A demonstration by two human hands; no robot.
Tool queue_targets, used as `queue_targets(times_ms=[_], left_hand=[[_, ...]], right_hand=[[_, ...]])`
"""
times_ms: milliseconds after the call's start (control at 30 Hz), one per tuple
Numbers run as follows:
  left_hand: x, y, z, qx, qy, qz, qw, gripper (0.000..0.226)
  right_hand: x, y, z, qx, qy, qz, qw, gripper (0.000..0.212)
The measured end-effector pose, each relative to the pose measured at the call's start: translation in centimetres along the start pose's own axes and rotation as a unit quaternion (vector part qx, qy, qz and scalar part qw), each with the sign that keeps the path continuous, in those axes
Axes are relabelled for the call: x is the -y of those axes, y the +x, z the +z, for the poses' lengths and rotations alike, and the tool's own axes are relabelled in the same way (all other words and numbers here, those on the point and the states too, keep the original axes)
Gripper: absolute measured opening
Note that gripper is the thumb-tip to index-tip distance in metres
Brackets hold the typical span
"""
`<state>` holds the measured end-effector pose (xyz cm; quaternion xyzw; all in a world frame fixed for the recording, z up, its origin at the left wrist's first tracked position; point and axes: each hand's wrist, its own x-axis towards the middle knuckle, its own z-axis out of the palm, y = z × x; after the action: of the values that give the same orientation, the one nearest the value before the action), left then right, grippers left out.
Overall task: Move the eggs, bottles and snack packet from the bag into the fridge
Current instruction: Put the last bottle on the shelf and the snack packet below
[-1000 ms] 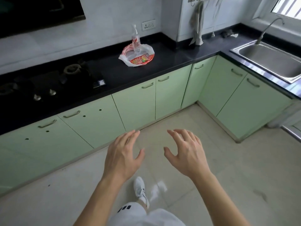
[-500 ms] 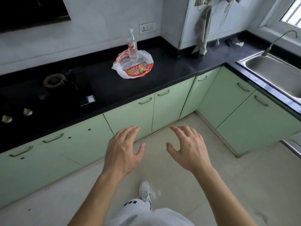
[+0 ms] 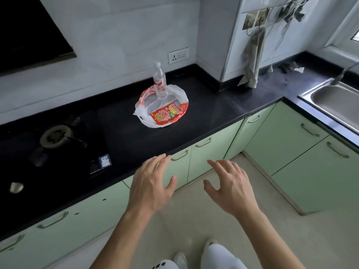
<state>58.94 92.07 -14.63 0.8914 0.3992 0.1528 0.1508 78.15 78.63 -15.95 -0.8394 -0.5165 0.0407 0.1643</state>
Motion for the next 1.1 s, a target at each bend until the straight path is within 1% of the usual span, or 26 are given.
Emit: queue_targets(times_ms=[133, 300, 400, 733, 933, 1100], left_hand=[[1.0, 3.9, 0.7, 0.004, -0.002, -0.011, 1.000, 0.061], [2.0, 9.5, 1.5, -0.015, 0.004, -0.037, 0.999, 0.061], [2.5, 13.7, 2.1, -0.030, 0.012, -0.058, 0.998, 0.061], [0.8, 27.3, 3.5, -0.050, 0.022, -0.124, 0.991, 0.058], [0.9, 29.6, 3.8, -0.055, 0.026, -0.156, 0.986, 0.055], [2.5, 30.4, 4.5, -0.052, 0.022, -0.169, 0.984, 0.056]], right_hand=[[-0.3, 4.6, 0.9, 0.010, 0.013, -0.004, 1.000, 0.063], [-0.8, 12.0, 1.8, 0.031, 0.017, -0.031, 0.999, 0.064], [-1.7, 17.1, 2.1, 0.038, 0.013, -0.063, 0.997, 0.064], [-5.4, 34.6, -0.1, -0.002, 0.045, -0.146, 0.988, 0.057], [-5.1, 39.2, 0.0, 0.026, 0.066, -0.182, 0.981, 0.057], [-4.6, 41.0, 1.3, 0.048, 0.070, -0.188, 0.979, 0.058]])
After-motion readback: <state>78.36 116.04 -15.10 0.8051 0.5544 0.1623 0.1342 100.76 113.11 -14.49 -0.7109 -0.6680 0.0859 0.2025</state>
